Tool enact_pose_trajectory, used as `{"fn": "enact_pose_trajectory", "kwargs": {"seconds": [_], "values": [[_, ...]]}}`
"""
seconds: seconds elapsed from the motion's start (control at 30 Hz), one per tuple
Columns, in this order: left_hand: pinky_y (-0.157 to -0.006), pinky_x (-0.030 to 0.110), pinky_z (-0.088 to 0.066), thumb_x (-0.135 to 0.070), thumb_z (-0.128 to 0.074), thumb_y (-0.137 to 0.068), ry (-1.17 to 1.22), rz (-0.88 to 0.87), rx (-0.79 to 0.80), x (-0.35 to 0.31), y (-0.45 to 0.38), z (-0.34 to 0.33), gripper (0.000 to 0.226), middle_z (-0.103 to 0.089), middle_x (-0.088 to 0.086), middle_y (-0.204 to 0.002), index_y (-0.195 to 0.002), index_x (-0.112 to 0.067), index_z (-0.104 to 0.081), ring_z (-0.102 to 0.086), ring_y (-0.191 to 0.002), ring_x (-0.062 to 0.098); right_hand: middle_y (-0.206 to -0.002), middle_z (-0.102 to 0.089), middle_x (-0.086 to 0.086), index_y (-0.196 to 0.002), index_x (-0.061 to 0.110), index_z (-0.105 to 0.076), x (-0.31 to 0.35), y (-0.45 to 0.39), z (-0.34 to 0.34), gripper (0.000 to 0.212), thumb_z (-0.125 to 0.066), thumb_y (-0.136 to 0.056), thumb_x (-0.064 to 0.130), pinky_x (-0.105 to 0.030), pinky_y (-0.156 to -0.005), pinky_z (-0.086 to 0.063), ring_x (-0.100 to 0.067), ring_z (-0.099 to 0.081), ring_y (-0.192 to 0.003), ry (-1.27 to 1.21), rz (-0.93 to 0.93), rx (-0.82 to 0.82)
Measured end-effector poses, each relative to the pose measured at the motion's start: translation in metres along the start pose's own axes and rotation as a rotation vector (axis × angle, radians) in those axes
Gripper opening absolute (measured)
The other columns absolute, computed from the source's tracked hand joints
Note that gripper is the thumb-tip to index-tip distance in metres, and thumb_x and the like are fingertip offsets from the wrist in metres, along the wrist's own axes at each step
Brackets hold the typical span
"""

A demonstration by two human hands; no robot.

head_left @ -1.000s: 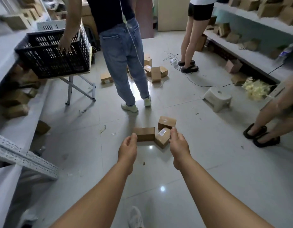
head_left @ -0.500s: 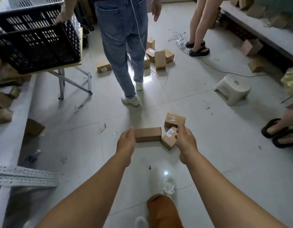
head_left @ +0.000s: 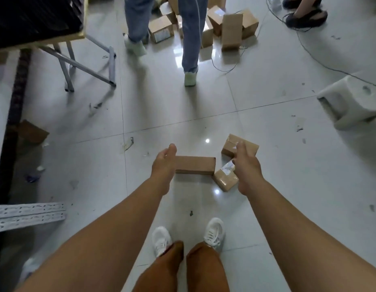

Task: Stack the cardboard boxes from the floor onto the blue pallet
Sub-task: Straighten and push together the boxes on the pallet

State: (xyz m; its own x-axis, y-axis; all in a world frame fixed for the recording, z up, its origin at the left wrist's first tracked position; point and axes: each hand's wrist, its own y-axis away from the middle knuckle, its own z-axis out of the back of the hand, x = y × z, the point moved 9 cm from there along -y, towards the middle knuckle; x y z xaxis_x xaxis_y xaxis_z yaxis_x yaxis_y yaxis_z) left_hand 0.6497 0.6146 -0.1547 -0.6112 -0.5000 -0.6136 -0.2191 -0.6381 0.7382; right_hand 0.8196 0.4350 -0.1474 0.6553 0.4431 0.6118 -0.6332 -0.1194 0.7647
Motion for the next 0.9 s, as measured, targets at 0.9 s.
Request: {"fn": "enact_pose_trajectory", "kwargs": {"seconds": [0.9], "values": [[-0.102,0.047,-0.041,-0.063,-0.036,-0.093,-0.221,0.197,0.038,0.198,-0.402,-0.079,0.069,-0.043,0.007,-0.142,-0.145,-0.018,-0.035,-0.045,-0.123,0.029,-0.133,-0.048,-0.01,-0.141,0.017,-0.036,-0.218,-0.378,-0.157,0.077,-0.043,-0.081,0.065,-0.049,-0.102,-0.04,-0.033,-0.048,-0.117,0.31,-0.145,-0.07]]}}
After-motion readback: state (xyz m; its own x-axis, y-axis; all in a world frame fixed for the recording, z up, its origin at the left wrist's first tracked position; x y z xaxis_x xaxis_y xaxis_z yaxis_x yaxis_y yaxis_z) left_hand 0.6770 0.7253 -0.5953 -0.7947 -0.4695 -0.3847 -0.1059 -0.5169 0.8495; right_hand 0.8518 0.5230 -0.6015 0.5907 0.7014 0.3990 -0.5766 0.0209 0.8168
